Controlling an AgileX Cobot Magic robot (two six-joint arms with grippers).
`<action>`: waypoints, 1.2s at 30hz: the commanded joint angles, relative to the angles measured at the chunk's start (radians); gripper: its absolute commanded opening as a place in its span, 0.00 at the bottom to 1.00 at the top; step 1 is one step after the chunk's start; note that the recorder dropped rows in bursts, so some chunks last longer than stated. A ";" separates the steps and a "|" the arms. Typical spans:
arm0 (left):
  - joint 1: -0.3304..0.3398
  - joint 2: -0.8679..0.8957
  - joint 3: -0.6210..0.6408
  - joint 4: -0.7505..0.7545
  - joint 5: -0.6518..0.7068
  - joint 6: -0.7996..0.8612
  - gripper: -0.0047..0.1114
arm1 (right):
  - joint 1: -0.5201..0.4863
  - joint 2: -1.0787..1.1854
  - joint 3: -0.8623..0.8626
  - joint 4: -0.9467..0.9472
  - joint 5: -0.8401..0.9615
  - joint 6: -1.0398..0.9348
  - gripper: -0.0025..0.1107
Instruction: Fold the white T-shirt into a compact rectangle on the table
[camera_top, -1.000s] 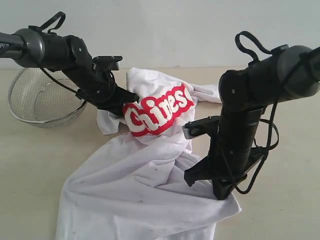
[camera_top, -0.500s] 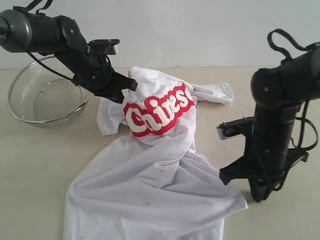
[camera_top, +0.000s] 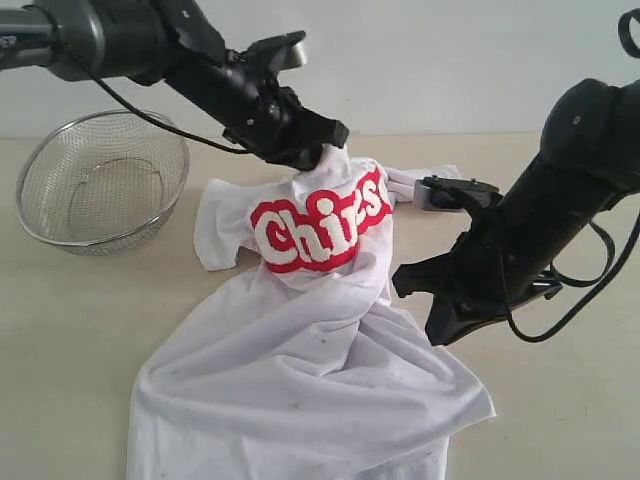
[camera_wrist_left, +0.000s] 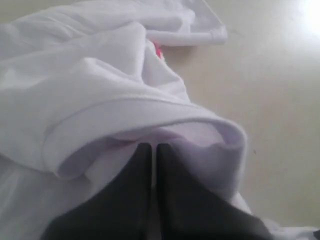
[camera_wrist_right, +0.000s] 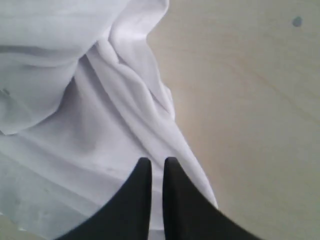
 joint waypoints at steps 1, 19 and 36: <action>-0.022 0.053 -0.064 0.124 0.088 -0.088 0.08 | -0.006 0.021 -0.008 0.068 -0.016 -0.080 0.07; -0.023 -0.042 -0.222 0.115 0.350 -0.143 0.08 | -0.006 0.042 -0.012 0.070 -0.050 -0.098 0.07; -0.028 0.008 -0.205 0.204 0.399 -0.238 0.30 | -0.006 0.052 -0.181 0.214 -0.092 -0.189 0.57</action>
